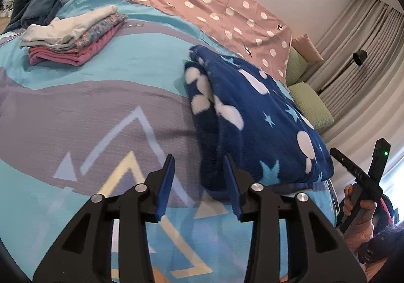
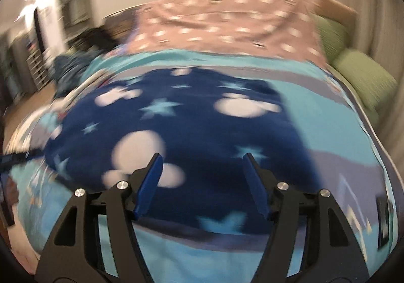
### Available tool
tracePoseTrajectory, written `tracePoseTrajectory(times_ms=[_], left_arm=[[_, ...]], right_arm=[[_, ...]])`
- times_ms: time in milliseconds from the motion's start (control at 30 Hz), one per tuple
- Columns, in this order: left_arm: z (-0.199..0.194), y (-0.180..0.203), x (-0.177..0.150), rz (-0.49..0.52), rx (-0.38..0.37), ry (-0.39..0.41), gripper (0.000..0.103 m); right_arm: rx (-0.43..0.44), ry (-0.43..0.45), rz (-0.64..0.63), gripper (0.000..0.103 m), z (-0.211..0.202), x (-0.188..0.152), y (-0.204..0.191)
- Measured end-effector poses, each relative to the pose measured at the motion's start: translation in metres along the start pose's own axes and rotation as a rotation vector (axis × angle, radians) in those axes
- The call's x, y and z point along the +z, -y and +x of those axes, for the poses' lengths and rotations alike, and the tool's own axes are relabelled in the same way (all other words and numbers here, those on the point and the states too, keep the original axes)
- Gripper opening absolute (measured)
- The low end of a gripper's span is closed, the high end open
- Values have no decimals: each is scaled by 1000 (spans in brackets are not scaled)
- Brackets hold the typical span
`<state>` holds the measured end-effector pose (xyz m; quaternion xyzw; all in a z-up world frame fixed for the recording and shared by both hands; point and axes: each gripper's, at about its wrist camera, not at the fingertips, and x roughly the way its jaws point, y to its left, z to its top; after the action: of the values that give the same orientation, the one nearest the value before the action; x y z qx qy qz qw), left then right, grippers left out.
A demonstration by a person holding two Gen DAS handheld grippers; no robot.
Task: Fold small clothes
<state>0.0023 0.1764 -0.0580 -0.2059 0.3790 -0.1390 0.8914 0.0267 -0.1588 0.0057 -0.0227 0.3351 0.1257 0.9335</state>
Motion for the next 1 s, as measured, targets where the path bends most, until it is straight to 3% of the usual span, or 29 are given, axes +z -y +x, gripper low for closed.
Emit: tracePoseTrajectory(times_ms=[200,400,567,800,867,1000], left_arm=[[-15,-18,0,6,25,59,43],[-13,-37,-1,-11,10,72,43],[-8,-49,5,-14,-21,78,43],[29,-53,54,25,-170,42,43],[55,-57,78,8,-266,-5,43],[113,-58,105,-19,-388,-127,43]], right_arm=[[111,-19,-253,73,18,5,-95],[125,-20,-504,75,25,-11,-166],[110,-32,-641,75,34,-22,-200],[127,-38,-591,76,38,-2,-207],[125,-45,-610,76,40,-4,-214],[108,-44,-714,76,41,-17,-233]])
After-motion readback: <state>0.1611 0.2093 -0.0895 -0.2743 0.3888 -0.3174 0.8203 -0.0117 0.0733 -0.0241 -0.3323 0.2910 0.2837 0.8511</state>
